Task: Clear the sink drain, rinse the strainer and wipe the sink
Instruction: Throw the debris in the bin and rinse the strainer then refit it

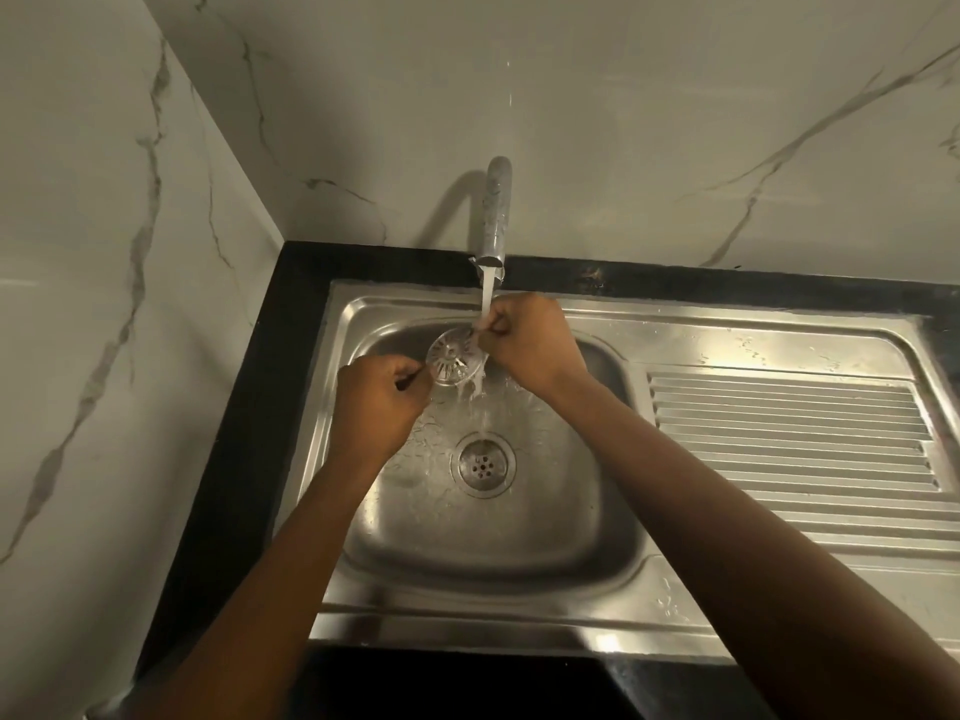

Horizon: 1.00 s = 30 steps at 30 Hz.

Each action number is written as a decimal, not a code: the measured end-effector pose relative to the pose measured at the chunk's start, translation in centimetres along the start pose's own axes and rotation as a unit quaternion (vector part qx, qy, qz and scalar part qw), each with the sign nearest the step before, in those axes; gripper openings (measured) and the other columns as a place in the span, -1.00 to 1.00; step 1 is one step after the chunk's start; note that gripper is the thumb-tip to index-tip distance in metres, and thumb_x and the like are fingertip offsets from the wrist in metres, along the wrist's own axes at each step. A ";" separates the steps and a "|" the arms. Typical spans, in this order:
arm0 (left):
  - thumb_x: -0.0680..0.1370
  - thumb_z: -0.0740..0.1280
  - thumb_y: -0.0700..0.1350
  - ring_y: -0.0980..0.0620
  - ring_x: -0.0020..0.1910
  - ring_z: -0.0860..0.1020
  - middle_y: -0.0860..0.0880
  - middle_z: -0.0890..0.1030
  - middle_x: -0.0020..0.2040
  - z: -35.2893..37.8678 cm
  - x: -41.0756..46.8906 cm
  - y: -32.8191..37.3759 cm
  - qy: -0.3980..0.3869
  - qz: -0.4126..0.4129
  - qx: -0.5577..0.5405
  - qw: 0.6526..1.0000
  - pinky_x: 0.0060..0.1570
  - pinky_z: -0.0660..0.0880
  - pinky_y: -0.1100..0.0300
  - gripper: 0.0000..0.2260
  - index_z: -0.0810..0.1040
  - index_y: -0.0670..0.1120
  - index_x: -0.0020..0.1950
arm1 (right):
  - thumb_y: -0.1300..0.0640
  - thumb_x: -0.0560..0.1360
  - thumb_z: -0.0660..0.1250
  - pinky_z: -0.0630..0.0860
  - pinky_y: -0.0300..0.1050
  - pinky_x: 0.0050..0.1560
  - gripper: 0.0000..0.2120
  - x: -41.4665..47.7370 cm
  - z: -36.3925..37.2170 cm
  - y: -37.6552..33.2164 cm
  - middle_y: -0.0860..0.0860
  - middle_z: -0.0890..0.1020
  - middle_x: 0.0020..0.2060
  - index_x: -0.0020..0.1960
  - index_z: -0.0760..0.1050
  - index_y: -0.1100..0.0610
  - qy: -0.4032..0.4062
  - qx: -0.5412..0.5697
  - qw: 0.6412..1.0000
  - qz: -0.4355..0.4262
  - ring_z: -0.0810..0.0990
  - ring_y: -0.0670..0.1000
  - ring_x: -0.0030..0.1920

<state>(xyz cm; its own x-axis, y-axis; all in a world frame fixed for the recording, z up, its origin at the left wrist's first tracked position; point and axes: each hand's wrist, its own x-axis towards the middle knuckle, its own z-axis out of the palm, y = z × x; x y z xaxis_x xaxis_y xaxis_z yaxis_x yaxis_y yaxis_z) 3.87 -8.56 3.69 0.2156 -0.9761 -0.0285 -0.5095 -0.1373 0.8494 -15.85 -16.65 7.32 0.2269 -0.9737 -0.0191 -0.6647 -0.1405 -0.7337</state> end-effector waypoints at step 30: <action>0.68 0.31 -0.28 -0.03 0.49 0.52 -0.10 0.52 0.55 4.6 10.0 2.8 -0.110 -0.093 -0.144 0.979 0.51 0.45 -0.10 -0.53 0.42 -0.09 0.60 | 0.17 0.47 0.53 0.55 -0.37 -0.29 -0.78 -7.2 -2.0 4.8 -0.17 0.70 -0.36 -0.21 0.60 -0.12 0.069 0.034 0.989 0.127 0.69 -0.23 -0.33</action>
<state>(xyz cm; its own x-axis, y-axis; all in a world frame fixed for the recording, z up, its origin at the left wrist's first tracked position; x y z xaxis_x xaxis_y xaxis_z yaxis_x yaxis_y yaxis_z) 0.82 -19.47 3.35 0.0813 -0.9558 -0.2827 -0.2158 -0.2937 0.9312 -22.13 -10.65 5.32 -0.0438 -0.9920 -0.1188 -0.6369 0.1193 -0.7617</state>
